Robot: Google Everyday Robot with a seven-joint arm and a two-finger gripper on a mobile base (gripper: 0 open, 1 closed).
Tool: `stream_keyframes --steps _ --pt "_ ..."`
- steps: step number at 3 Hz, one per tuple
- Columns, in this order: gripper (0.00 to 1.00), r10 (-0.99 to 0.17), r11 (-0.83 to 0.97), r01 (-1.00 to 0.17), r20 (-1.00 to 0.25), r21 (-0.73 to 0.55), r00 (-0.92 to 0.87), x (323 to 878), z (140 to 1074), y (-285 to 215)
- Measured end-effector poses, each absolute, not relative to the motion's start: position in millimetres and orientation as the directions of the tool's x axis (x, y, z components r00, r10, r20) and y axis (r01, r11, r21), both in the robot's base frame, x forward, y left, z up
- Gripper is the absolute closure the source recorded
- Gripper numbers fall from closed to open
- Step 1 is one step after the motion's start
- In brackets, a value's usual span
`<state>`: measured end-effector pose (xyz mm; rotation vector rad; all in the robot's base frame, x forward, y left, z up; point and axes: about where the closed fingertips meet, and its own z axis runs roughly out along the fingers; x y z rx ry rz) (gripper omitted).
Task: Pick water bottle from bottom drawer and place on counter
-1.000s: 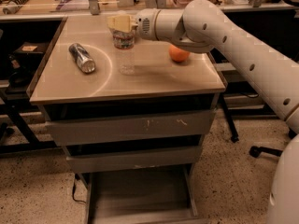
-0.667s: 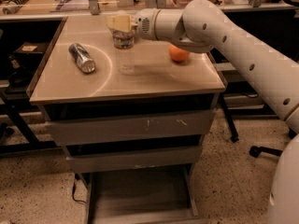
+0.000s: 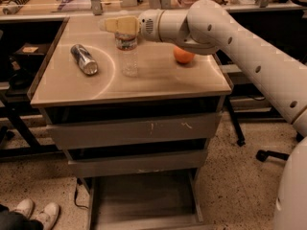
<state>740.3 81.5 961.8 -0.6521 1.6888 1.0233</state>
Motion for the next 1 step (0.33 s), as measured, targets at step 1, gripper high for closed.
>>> stream_keyframes --steps 1 --pt "0.0 0.051 0.494 -0.808 -0.939 0.32 -0.341 740.3 961.8 81.5"
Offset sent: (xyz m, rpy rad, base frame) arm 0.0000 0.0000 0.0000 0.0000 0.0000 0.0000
